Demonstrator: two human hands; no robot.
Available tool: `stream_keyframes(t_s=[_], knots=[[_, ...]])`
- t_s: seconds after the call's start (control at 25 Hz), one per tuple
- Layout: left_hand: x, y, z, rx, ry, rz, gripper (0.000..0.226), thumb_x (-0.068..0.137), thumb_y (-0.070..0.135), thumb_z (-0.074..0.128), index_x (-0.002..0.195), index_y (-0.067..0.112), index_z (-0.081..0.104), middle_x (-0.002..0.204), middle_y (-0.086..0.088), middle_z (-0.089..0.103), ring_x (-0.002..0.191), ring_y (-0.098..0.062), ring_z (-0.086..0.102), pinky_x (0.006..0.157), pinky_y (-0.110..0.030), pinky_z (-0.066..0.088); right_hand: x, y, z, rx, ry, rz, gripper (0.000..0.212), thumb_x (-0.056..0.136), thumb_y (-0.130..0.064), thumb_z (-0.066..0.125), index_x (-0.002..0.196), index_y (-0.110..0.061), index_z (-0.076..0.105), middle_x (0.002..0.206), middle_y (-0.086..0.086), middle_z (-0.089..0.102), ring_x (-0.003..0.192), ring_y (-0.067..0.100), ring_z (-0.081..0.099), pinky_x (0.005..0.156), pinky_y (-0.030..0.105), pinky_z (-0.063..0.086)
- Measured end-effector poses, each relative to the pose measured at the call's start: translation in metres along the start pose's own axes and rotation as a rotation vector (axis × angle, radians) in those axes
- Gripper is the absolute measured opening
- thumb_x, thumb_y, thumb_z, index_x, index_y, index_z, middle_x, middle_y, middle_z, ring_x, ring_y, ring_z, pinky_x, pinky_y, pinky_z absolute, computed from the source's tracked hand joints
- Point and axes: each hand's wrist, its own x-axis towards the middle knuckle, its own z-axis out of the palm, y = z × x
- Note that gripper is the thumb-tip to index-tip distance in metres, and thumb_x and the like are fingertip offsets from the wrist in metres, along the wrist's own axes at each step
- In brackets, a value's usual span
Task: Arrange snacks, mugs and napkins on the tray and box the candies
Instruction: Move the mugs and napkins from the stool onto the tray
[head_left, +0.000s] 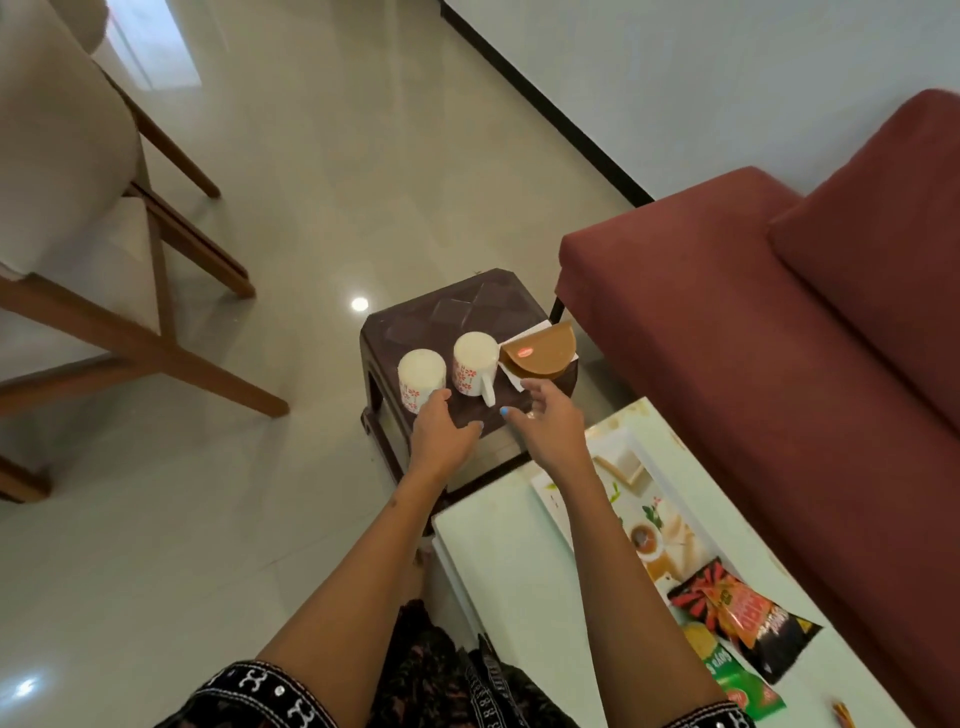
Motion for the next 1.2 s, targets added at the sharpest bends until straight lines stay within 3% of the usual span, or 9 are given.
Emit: stream_keyframes(t_s=[0.08, 0.2, 0.48, 0.6, 0.8, 1.2], knots=[[0.027, 0.004, -0.006, 0.113, 0.015, 0.044, 0.065, 0.079, 0.018, 0.067, 0.136, 0.010, 0.037, 0.139, -0.012, 0.045, 0.126, -0.028, 0.044, 0.099, -0.039, 0.042, 0.029, -0.006, 0.012, -0.075, -0.026, -0.001, 0.055, 0.080, -0.027, 0.070, 0.131, -0.016, 0.050, 0.133, 0.004, 0.057, 0.121, 0.021, 0.052, 0.098, 0.035, 0.046], [0.071, 0.001, -0.014, 0.326, 0.007, 0.080, 0.071, 0.075, 0.014, 0.070, 0.137, 0.011, 0.035, 0.141, -0.012, 0.043, 0.130, -0.031, 0.040, 0.104, -0.043, 0.041, 0.074, -0.011, 0.031, -0.229, -0.091, -0.018, 0.063, 0.078, -0.025, 0.072, 0.134, -0.014, 0.046, 0.135, 0.006, 0.053, 0.123, 0.024, 0.049, 0.097, 0.034, 0.041], [0.156, -0.014, -0.026, 0.777, -0.243, 0.135, 0.089, 0.075, 0.017, 0.073, 0.143, 0.030, 0.019, 0.156, -0.011, 0.013, 0.143, -0.039, 0.010, 0.112, -0.053, 0.025, 0.154, -0.015, 0.080, -0.614, -0.250, -0.084, 0.072, 0.081, -0.018, 0.069, 0.143, -0.021, 0.032, 0.154, 0.010, 0.026, 0.138, 0.031, 0.028, 0.103, 0.044, 0.038], [0.174, -0.025, -0.024, 0.793, -0.344, 0.137, 0.089, 0.075, 0.015, 0.074, 0.143, 0.032, 0.019, 0.156, -0.010, 0.012, 0.143, -0.038, 0.011, 0.110, -0.054, 0.029, 0.174, -0.011, 0.093, -0.675, -0.289, -0.065, 0.070, 0.083, -0.019, 0.066, 0.143, -0.027, 0.030, 0.155, 0.010, 0.021, 0.137, 0.035, 0.026, 0.103, 0.044, 0.038], [0.198, -0.026, -0.027, 0.750, -0.382, 0.153, 0.086, 0.072, 0.011, 0.076, 0.141, 0.026, 0.028, 0.142, -0.010, 0.033, 0.126, -0.032, 0.035, 0.099, -0.045, 0.045, 0.195, -0.004, 0.109, -0.629, -0.281, 0.005, 0.079, 0.079, -0.025, 0.071, 0.144, -0.030, 0.027, 0.155, 0.009, 0.022, 0.136, 0.035, 0.030, 0.105, 0.045, 0.038], [0.207, -0.022, -0.026, 0.799, -0.425, 0.133, 0.086, 0.069, 0.013, 0.078, 0.140, 0.023, 0.031, 0.139, -0.010, 0.039, 0.124, -0.033, 0.041, 0.098, -0.043, 0.046, 0.208, -0.001, 0.112, -0.662, -0.298, 0.008, 0.084, 0.067, -0.025, 0.080, 0.138, -0.031, 0.036, 0.141, 0.007, 0.038, 0.119, 0.033, 0.048, 0.093, 0.043, 0.048]])
